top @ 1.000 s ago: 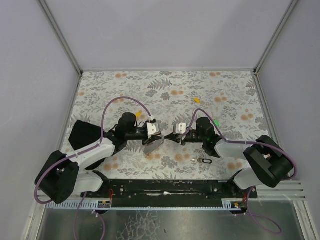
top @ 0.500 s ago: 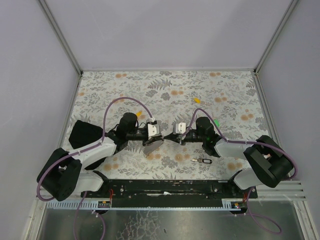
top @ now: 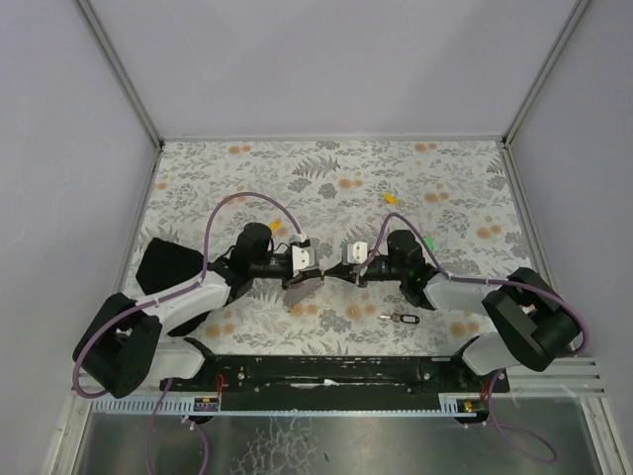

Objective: Put the keys on the keyring

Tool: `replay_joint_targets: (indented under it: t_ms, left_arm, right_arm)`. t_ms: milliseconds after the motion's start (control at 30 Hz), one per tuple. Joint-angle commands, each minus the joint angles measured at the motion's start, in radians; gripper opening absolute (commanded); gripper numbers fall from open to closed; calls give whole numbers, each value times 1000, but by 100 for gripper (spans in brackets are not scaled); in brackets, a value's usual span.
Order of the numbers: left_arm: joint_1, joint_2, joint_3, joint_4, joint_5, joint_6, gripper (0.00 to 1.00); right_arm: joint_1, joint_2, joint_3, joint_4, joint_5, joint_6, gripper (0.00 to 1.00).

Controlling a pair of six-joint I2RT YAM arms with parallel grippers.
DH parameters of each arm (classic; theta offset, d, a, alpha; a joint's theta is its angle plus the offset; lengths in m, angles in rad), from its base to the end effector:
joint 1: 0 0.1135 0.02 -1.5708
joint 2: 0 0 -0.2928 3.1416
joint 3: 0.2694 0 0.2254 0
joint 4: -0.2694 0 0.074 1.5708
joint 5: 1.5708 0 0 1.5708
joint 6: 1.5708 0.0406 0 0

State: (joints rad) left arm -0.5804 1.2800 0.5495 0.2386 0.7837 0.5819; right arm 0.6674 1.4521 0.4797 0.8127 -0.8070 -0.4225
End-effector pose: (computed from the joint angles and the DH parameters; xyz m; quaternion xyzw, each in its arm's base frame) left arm 0.1754 -0.1493 0.2452 0.5993 0.5551 -0.3273 0.4750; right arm 0.1845 0.1828 0.2423 -0.5806 0.4667 0.3695 0.5554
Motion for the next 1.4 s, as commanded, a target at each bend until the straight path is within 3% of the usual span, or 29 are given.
replay_joint_targets:
  t_ms: [0,167,400,533,667,1000,1367]
  left_arm:
    - [5,11,26,43,52,11,0]
    - [5,15,22,53,36,-8,0]
    - [5,5,3,88,-37,-56,0]
    - [4,-4,2,81,-57,-58,0]
    - [5,-13,-8,92,-58,-59,0]
    - [5,-5,-5,96,-85,-74,0]
    - [5,-5,-3,93,-84,-77,0]
  right_arm:
    - [-4,-9,53,31,-35,-11,0]
    - [-3,-18,46,34,-1,-1,3]
    - [-6,-165,-5,-80,163,62,35]
    - [-6,-289,-10,-204,302,257,41]
    - [-6,-406,29,-457,501,471,49]
    - [-5,-512,149,-1157,777,865,52]
    - [-5,-463,169,-1487,942,1126,47]
